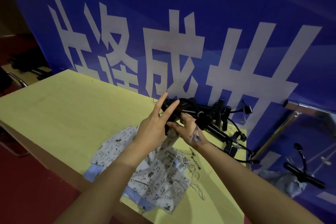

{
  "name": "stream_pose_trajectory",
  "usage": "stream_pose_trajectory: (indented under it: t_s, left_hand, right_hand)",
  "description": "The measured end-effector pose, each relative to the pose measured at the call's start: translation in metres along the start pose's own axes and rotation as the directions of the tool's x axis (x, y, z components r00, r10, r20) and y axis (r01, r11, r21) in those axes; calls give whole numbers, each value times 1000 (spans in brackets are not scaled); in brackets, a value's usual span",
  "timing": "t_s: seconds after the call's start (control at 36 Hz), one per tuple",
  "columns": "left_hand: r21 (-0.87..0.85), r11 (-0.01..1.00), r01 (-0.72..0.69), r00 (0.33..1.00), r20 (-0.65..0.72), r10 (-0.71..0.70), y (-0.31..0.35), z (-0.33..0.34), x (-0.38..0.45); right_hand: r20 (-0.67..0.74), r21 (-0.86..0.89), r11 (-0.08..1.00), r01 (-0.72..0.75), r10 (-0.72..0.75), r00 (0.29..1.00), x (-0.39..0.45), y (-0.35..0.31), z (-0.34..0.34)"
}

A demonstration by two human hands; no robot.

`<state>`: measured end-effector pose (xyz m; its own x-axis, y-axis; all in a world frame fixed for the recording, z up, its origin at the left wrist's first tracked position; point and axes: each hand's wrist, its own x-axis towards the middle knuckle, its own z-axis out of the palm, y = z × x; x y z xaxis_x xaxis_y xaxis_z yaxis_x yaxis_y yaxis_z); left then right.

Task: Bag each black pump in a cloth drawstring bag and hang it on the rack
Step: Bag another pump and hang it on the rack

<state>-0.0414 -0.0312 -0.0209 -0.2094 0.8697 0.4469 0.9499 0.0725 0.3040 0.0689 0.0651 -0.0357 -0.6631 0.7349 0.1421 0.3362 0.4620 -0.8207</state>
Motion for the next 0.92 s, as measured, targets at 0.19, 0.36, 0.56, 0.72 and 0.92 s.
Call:
stream_pose_trajectory:
  t_s: [0.19, 0.36, 0.56, 0.72, 0.92]
  left_hand:
    - [13, 993, 119, 993, -21, -118, -2, -5, 4]
    - [35, 997, 72, 996, -61, -70, -3, -12, 10]
    - [7, 1000, 11, 990, -141, -10, -4, -19, 21]
    - [13, 999, -40, 982, -187, 41, -11, -33, 25]
    - [-62, 998, -26, 975, -222, 12, -13, -41, 27]
  right_hand:
    - [38, 14, 1000, 2, -3, 999, -5, 10, -6]
    - [-77, -286, 956, -61, 41, 996, 3, 18, -20]
    - [-111, 161, 982, -95, 114, 987, 4, 12, -35]
    - [-74, 302, 952, -49, 75, 994, 3, -5, -45]
    - [-120, 450, 893, -24, 87, 989, 7, -25, -66]
